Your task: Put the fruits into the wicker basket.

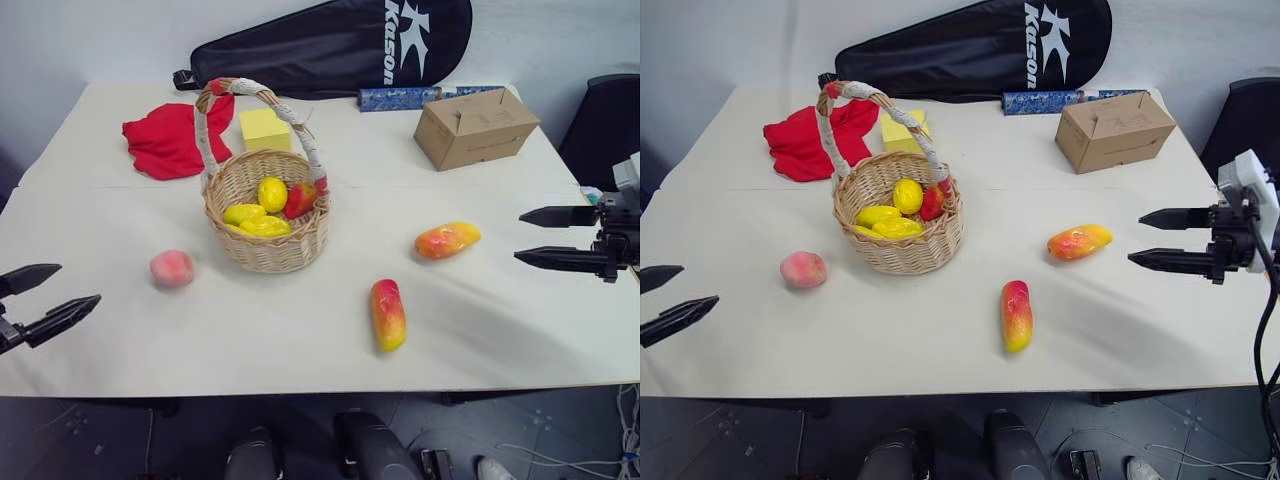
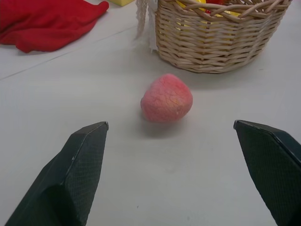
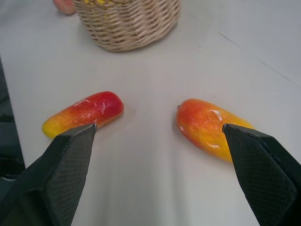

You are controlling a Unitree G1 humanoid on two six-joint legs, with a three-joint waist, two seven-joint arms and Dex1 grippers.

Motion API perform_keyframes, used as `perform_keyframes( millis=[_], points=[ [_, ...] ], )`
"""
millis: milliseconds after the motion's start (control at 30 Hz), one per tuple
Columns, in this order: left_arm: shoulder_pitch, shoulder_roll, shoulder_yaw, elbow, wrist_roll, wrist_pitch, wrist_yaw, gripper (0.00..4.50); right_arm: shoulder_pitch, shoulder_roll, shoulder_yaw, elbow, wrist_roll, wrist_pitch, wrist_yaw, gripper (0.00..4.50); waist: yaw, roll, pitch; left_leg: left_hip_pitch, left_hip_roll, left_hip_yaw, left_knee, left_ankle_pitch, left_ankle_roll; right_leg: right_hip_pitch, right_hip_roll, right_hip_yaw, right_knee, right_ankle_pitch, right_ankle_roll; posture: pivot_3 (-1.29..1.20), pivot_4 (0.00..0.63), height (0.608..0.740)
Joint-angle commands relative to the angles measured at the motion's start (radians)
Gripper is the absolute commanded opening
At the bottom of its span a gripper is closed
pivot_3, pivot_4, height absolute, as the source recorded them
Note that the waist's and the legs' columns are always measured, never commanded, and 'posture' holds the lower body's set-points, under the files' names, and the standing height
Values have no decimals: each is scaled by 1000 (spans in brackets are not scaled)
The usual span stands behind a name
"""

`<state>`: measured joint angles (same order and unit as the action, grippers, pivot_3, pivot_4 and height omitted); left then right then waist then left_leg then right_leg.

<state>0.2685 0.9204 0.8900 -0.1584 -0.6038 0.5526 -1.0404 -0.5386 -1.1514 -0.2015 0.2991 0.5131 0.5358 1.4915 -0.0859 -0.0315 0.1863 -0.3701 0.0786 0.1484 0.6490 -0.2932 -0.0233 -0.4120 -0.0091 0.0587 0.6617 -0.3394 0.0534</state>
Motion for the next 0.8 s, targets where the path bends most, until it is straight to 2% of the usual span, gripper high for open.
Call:
perform_keyframes(
  millis=[33, 633, 733, 800],
  points=[
    [6, -1, 8, -32, 10, -36, 2, 4500, -8, -4, -21, 18, -12, -39, -3, 4429, 0, 0, 0, 0, 0, 0, 0, 0, 0, 0, 0, 0, 0, 0, 0, 0, 150, 740],
    [-86, 15, -98, 26, 31, -80, 23, 4500, -2, 13, -39, 15, -26, -95, -35, 4429, 0, 0, 0, 0, 0, 0, 0, 0, 0, 0, 0, 0, 1, 0, 0, 0, 150, 740],
    [-124, 55, -169, 78, 59, -75, 8, 4500, 6, 17, -47, -80, 8, -45, -57, 4429, 0, 0, 0, 0, 0, 0, 0, 0, 0, 0, 0, 0, 1, 0, 0, 0, 150, 740],
    [-192, 87, -262, 145, 107, -126, -13, 4500, 23, 14, -54, -188, 66, 22, -49, 4429, 0, 1, 0, 0, 0, 0, 0, 1, -1, 0, 0, 0, 1, 0, 0, 0, 150, 740]
  ],
)
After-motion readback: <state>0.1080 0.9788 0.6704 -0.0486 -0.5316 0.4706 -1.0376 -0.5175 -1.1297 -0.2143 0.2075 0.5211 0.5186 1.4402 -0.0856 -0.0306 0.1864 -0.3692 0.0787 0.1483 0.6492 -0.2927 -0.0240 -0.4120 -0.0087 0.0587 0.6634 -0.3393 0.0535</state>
